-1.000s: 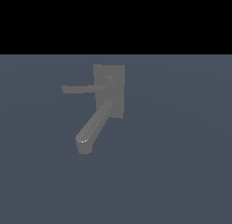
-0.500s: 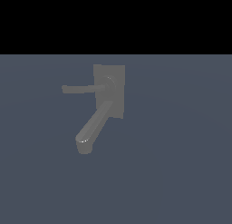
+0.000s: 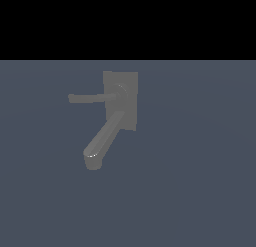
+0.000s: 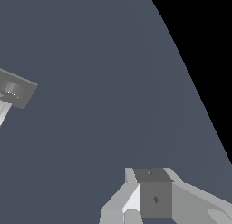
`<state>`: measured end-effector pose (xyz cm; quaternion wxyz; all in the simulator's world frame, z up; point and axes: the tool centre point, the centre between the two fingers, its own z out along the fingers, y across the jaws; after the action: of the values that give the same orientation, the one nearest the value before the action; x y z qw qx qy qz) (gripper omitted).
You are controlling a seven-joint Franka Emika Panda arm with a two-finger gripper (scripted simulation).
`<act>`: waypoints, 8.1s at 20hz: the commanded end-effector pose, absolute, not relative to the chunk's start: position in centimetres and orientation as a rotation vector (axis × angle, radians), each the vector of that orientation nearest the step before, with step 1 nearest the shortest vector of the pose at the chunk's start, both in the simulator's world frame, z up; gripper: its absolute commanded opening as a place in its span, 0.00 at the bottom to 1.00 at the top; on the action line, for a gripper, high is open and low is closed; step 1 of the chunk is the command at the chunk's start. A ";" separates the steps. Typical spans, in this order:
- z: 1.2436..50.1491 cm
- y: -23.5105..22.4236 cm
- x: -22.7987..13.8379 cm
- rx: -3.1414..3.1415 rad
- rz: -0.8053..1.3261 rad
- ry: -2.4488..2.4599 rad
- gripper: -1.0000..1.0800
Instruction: Turn on the faucet by rotating a designated handle.
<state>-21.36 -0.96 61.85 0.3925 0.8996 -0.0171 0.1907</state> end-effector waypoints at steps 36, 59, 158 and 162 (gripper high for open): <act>52.2 25.0 -2.7 0.759 0.344 0.714 0.00; 17.1 22.4 4.0 0.270 -0.051 1.448 0.00; 28.9 7.6 0.9 0.209 -0.182 1.576 0.00; 29.4 6.3 0.7 0.210 -0.181 1.570 0.00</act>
<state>0.28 7.91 28.16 0.6904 0.0862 0.7142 -0.0761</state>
